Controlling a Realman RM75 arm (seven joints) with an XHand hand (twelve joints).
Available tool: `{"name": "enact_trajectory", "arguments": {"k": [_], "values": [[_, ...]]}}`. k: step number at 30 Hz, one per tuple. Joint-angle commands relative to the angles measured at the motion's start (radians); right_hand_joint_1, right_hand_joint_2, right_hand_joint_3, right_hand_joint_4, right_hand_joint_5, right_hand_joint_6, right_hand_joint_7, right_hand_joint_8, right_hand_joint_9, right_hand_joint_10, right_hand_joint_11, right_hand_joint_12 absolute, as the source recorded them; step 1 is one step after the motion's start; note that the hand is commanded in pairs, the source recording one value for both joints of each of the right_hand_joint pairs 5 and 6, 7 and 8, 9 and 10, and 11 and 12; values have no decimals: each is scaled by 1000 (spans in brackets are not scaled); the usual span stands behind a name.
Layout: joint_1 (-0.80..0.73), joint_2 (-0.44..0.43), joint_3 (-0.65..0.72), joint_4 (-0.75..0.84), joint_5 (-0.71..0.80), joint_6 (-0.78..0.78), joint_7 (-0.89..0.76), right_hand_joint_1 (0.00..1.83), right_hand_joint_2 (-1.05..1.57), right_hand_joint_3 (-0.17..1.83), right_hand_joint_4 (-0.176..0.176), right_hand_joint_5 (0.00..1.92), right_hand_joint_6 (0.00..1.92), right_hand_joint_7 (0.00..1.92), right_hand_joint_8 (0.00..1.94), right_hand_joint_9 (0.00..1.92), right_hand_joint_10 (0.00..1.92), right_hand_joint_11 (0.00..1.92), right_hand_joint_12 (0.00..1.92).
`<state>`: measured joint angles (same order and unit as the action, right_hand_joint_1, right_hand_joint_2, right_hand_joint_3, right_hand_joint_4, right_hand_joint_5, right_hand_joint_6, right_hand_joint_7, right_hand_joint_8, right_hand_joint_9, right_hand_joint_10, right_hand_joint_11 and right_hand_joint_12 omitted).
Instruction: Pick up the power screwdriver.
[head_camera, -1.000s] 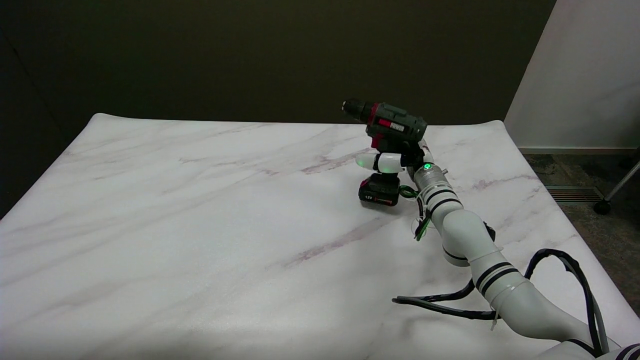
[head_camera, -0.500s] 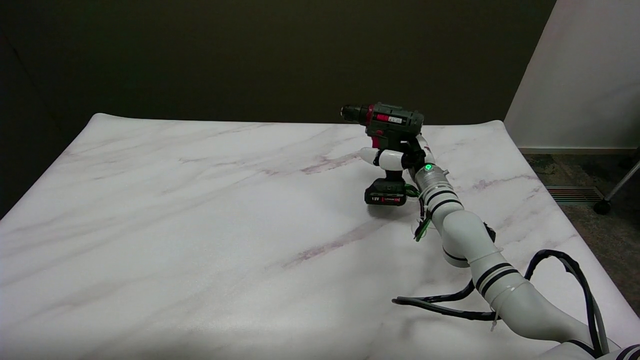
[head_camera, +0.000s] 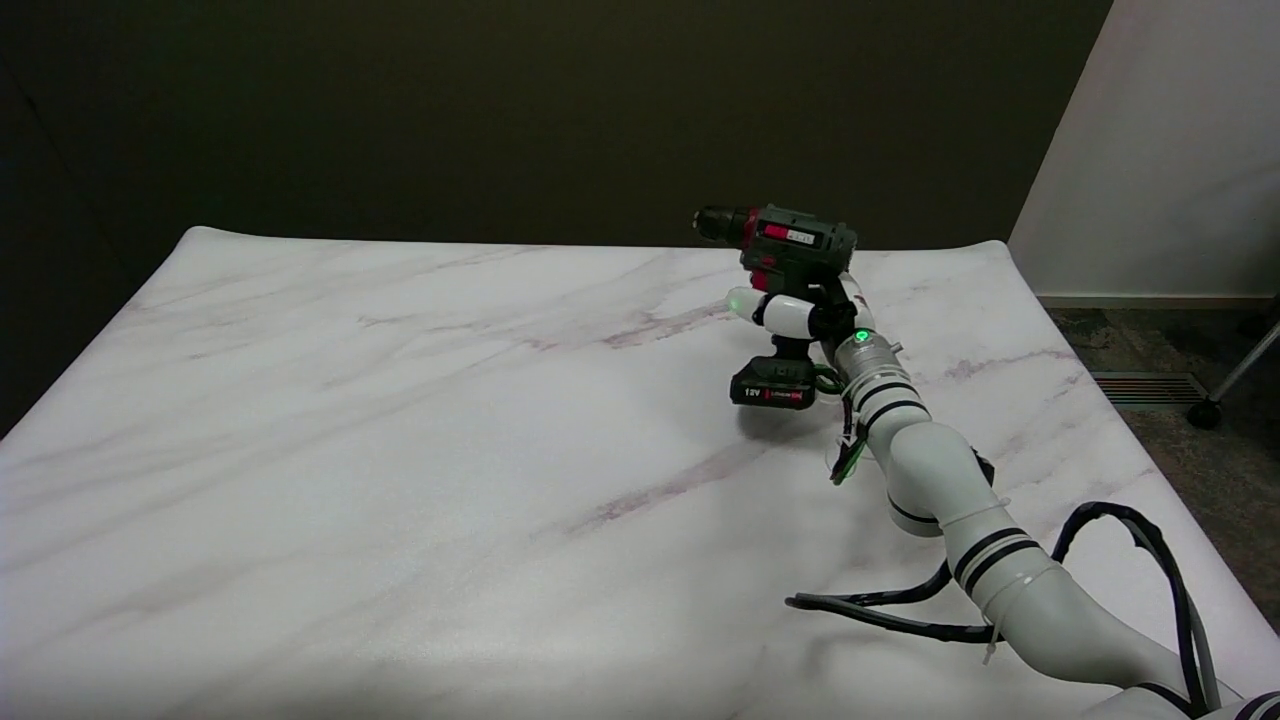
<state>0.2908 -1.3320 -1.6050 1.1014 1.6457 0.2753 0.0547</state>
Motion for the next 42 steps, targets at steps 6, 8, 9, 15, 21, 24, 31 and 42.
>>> {"name": "enact_trajectory", "arguments": {"k": [6,8,9,15,21,24,31,42], "values": [[-49,16,78,41,60,-7,0,1246,1571,321,176,916,916,1920,1920,1920,1920,1919,1919],[-55,19,91,46,61,-6,0,1245,1571,313,176,914,914,1920,1920,1920,1920,1920,1920],[-58,19,97,49,68,-4,0,1244,1571,309,176,916,916,1920,1920,1920,1920,1920,1920],[-78,17,137,68,113,1,0,1223,1571,264,176,912,912,1920,1920,1920,1920,1920,1920],[-90,14,163,86,118,-7,0,1268,1571,285,140,910,910,1920,1920,1920,1920,1920,1920],[-97,17,176,118,148,-13,0,1248,1571,354,80,944,944,1920,1920,1920,1920,1920,1920],[-127,50,257,223,281,-214,0,1259,1571,318,-27,1150,1150,1920,1920,1920,1920,1920,1920],[-117,49,303,211,410,-414,-4,1281,1571,90,-119,1636,1636,1920,1920,1920,1920,1920,1920]]}}
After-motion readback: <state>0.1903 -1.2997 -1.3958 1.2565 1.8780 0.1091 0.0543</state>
